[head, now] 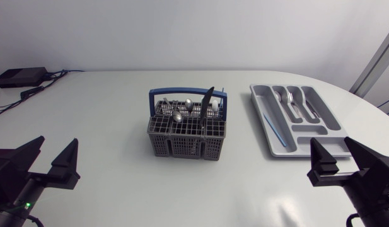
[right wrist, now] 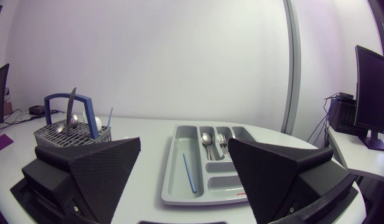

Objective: Unload the cutlery basket into the drawer organizer.

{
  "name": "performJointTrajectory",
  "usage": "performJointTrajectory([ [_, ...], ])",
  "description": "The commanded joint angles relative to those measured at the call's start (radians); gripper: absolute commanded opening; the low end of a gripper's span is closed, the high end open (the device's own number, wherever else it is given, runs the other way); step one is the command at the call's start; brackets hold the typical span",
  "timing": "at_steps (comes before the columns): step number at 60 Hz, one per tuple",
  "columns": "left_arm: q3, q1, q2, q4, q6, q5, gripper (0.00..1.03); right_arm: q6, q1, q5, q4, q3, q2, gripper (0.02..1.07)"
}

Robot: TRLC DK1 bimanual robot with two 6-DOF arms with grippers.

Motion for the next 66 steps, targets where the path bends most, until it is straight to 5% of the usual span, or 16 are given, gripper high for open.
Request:
performJointTrajectory([
  [1,-0.007,0.006,-0.006,-0.018,-0.025,-0.001,0.99,0.009,0.008,-0.006,-0.01,-0.009,-0.007,1.04],
  [40,0.122,0.02,0.015,-0.025,-0.019,-0.001,0.99,0.009,0.062,0.008,0.044,0.098,0.095,1.04],
  [66,0.386,-0.085,0.509,-0.022,-0.08,0.001,0.99,0.033,0.158,0.031,0.117,0.299,0.523,1.03],
])
